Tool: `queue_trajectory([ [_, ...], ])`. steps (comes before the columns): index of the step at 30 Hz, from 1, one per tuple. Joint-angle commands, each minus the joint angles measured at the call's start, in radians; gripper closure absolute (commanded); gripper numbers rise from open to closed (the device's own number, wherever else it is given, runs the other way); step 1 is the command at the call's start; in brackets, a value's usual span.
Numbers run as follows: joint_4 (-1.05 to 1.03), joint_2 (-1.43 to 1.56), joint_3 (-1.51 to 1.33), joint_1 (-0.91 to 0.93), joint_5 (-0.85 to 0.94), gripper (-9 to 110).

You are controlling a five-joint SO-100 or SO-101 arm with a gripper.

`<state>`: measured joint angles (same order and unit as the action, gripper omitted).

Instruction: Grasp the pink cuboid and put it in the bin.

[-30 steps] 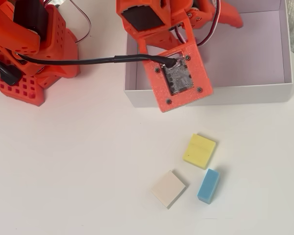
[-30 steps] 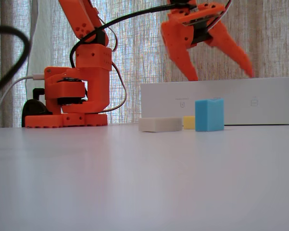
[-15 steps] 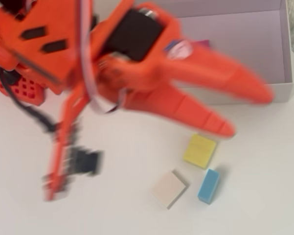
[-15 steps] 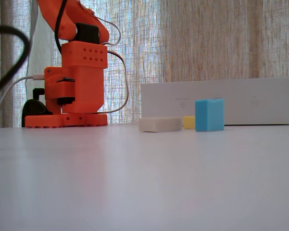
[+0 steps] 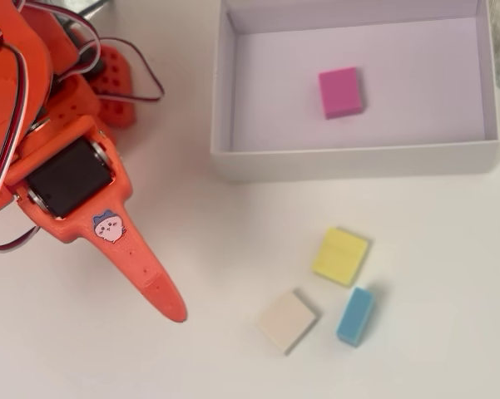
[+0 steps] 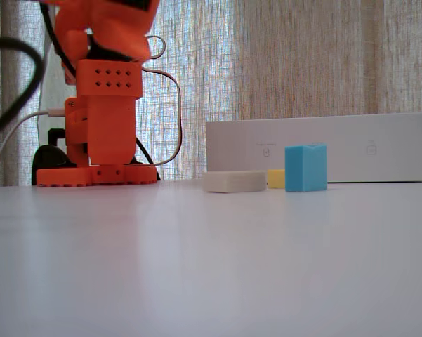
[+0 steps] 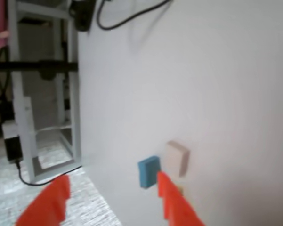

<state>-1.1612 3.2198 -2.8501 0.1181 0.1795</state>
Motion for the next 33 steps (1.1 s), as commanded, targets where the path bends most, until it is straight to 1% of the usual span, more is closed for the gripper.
queue_trajectory([
  [1, -0.106, 0.077, -0.031, 0.002, -0.011, 80],
  [2, -0.112, 0.087, -0.048, 0.002, -0.009, 85],
  [4, -0.127, 0.087, -0.063, -0.002, -0.006, 90],
  [5, -0.132, 0.087, -0.069, -0.005, -0.002, 95],
  [8, -0.158, 0.087, -0.091, -0.006, 0.003, 98],
  [10, -0.170, 0.087, -0.095, -0.017, 0.003, 105],
  [12, -0.170, 0.087, -0.095, -0.032, 0.008, 109],
  [33, -0.170, 0.089, -0.095, -0.034, 0.008, 110],
])
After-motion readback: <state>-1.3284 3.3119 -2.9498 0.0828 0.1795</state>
